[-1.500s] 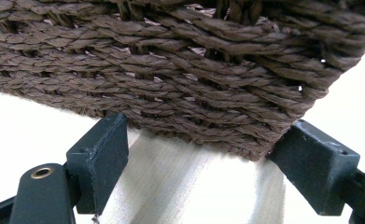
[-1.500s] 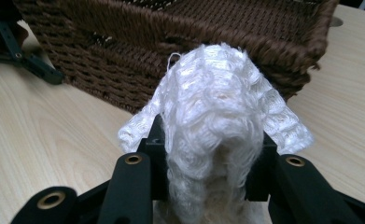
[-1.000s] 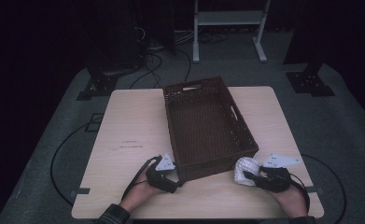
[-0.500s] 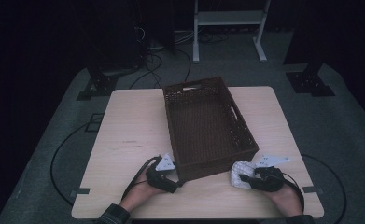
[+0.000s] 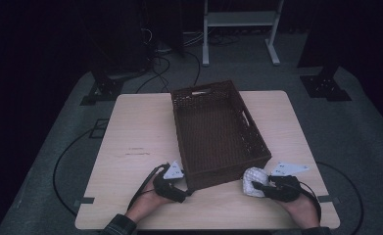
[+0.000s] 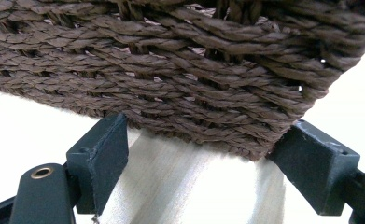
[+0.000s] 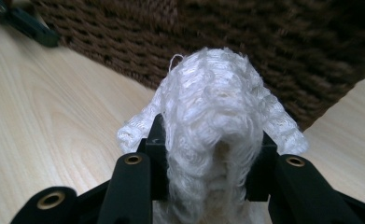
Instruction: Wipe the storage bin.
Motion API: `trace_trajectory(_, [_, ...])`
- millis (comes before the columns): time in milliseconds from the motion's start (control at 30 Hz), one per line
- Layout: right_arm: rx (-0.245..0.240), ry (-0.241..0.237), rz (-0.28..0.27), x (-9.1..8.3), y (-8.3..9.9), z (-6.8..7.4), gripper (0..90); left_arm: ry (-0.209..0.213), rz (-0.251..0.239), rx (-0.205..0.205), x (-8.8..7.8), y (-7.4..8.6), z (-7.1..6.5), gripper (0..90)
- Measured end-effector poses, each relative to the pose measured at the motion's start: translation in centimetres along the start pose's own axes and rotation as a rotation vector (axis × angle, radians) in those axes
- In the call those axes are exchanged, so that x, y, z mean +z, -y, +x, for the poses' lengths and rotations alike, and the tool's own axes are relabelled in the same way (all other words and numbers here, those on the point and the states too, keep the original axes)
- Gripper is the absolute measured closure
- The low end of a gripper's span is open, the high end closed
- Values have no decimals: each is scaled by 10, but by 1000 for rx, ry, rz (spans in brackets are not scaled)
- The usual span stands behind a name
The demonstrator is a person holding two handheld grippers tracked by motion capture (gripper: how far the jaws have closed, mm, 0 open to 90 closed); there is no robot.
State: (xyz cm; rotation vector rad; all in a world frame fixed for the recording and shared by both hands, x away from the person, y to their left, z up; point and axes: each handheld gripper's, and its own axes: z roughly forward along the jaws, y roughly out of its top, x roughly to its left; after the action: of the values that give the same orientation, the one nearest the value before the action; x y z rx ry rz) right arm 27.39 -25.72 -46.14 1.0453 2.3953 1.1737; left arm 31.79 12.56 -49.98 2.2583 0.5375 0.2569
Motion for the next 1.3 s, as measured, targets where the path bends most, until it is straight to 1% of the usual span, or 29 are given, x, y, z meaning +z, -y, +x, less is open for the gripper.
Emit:
trace_trajectory(100, [-9,9,-31,-6,-3,1,618,1,0,-1,0,0,0,188])
trace_trajectory(267, [-15,17,-53,-12,-5,2,618,1,1,0,0,0,0,190])
trace_trajectory(533, [-36,30,-121,-26,-11,6,618,1,-2,-1,0,0,0,190])
trace_trajectory(867, [-56,28,-178,-39,-17,10,618,1,-2,-1,0,0,0,190])
trace_trajectory(1067, [-53,16,-164,-32,-16,9,619,1,-2,-1,0,0,0,190])
trace_trajectory(1300, [-56,4,-116,-20,-13,11,619,1,-2,-2,0,0,0,190])
